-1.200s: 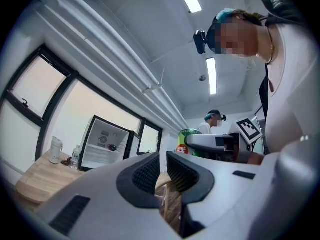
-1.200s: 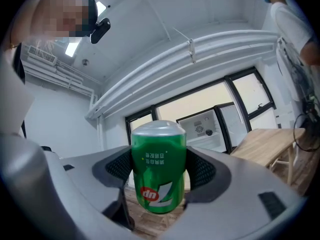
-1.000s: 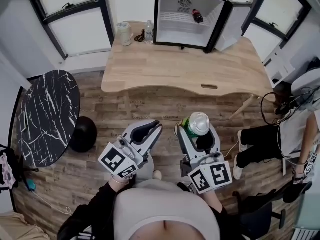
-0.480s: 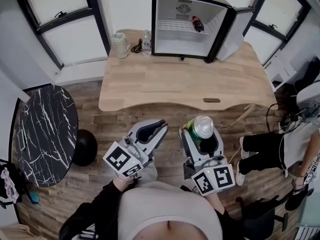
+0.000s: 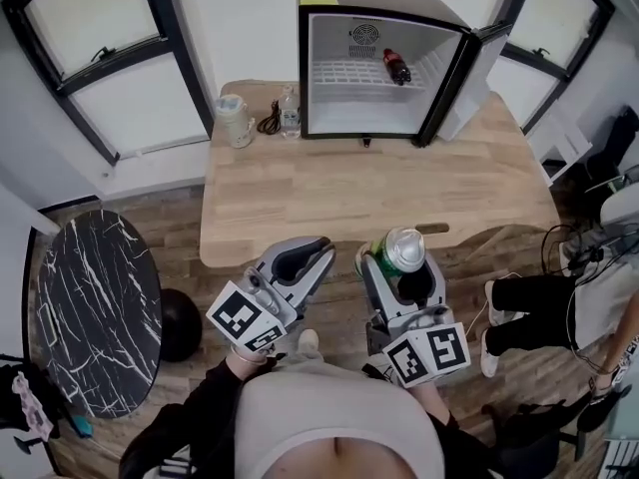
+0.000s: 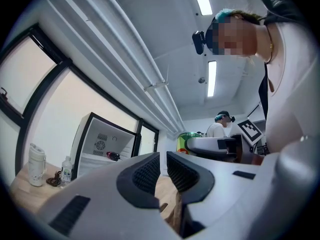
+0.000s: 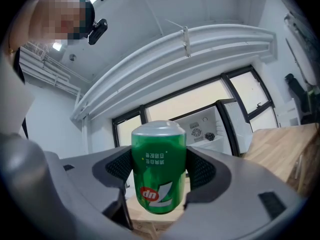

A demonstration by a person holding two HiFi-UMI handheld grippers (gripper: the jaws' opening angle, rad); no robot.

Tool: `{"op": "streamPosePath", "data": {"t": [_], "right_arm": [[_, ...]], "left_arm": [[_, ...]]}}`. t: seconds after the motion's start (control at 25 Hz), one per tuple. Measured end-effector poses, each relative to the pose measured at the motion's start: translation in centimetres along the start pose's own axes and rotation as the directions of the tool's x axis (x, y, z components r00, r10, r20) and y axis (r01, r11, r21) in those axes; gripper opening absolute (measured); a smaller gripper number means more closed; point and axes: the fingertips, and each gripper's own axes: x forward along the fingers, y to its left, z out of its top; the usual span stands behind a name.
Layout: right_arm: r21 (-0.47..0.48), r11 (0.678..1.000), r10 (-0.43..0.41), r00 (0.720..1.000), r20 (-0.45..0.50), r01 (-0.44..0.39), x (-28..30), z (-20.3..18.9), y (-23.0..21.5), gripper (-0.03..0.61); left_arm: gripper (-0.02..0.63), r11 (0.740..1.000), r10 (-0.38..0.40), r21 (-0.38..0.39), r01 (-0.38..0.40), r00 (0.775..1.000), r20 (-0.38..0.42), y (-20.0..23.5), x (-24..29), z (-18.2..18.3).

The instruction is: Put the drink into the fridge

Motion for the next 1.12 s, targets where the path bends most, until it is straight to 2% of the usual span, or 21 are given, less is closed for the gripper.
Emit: {"op": "streamPosePath", "data": {"t": [0.28,0.72,1.12], "right_arm": [[0.002,1.000,-0.008,1.000,0.010,0.008,3.0,-0.1,-0.1,0.337],[0.000,1.000,-0.018,1.000,-0.026,0.018,5.0,-0.6,-0.8,0.337],[0.015,0.998,-0.059,0.998,-0.018,0.060,6.0,-1.5,-1.0,0.337]], "left_arm": [[0.048,0.999,-0.031,-0.015,0.031,0.999,-0.007,2.9,1.2,-0.2],[0.048,0.999,-0.018,-0.045,0.018,1.000,-0.006,4.9,1.7,-0.4],[0.048,0.996,-0.064,-0.062,0.062,0.997,-0.038,6.0,1.8,-1.6]]}}
